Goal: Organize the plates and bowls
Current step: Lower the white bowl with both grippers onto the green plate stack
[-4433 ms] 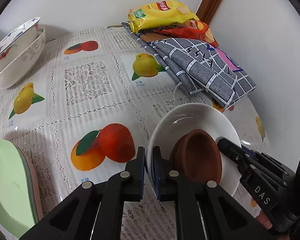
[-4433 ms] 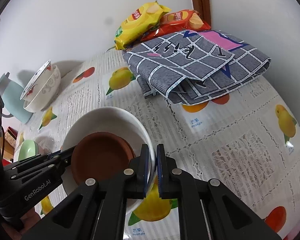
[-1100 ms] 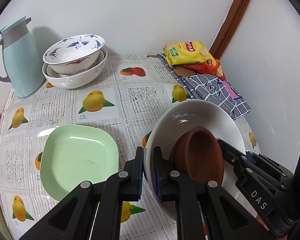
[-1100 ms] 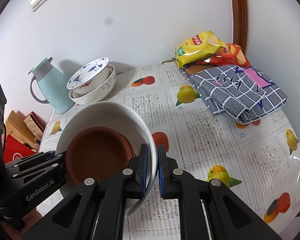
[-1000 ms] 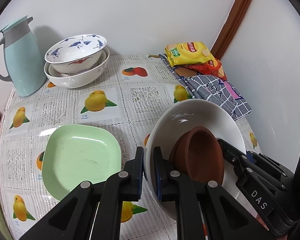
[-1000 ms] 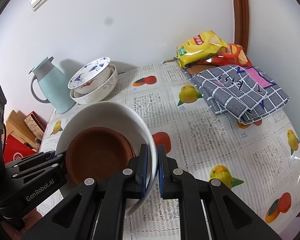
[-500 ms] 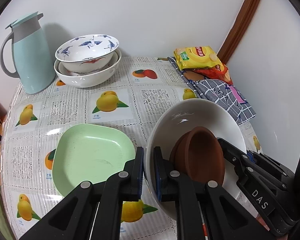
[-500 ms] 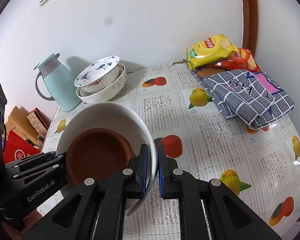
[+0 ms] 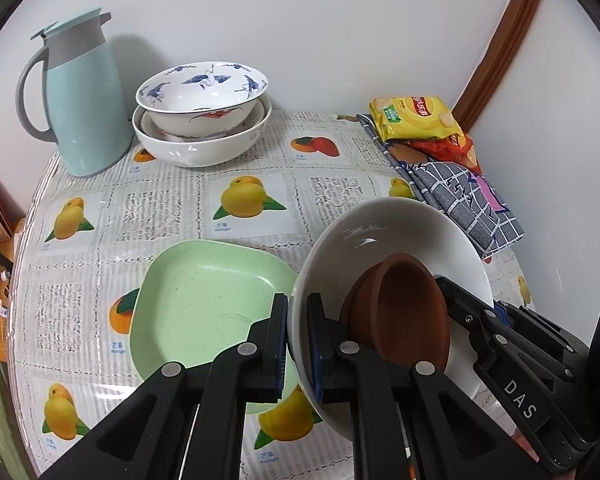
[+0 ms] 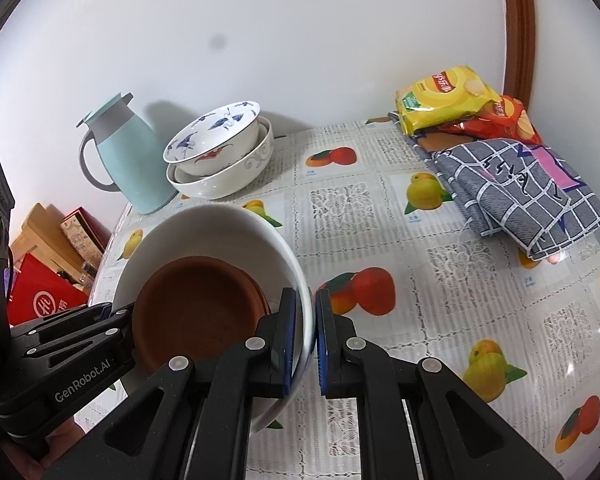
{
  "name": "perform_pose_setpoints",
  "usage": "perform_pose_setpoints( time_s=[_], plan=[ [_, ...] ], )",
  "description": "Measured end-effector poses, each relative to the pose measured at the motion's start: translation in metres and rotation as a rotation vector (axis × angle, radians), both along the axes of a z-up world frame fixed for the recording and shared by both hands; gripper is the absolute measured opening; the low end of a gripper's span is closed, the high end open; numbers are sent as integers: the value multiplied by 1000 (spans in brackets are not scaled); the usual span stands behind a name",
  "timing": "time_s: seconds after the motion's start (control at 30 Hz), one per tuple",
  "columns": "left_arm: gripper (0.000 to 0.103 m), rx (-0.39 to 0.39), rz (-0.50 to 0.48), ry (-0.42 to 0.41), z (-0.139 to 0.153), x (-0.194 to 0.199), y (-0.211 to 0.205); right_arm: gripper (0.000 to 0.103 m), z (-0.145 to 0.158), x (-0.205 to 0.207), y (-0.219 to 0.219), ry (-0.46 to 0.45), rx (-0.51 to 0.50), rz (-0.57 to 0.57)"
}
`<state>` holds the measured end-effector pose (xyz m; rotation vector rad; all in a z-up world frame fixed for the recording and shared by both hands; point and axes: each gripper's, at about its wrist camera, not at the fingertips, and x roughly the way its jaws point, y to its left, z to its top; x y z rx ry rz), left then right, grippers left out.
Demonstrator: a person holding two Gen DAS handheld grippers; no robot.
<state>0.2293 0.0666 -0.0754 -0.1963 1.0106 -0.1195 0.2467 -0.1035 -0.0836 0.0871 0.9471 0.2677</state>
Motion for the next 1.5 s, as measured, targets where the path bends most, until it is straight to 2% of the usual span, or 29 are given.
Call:
perform_pose_setpoints(
  time_s=[0.97,1.5],
  plan=[
    [10,13,90,28,-13,-1,54,10,-18,10,52,23,18,83],
    [10,11,138,82,-43,5,83,10,-47,23,86,70,7,135]
  ],
)
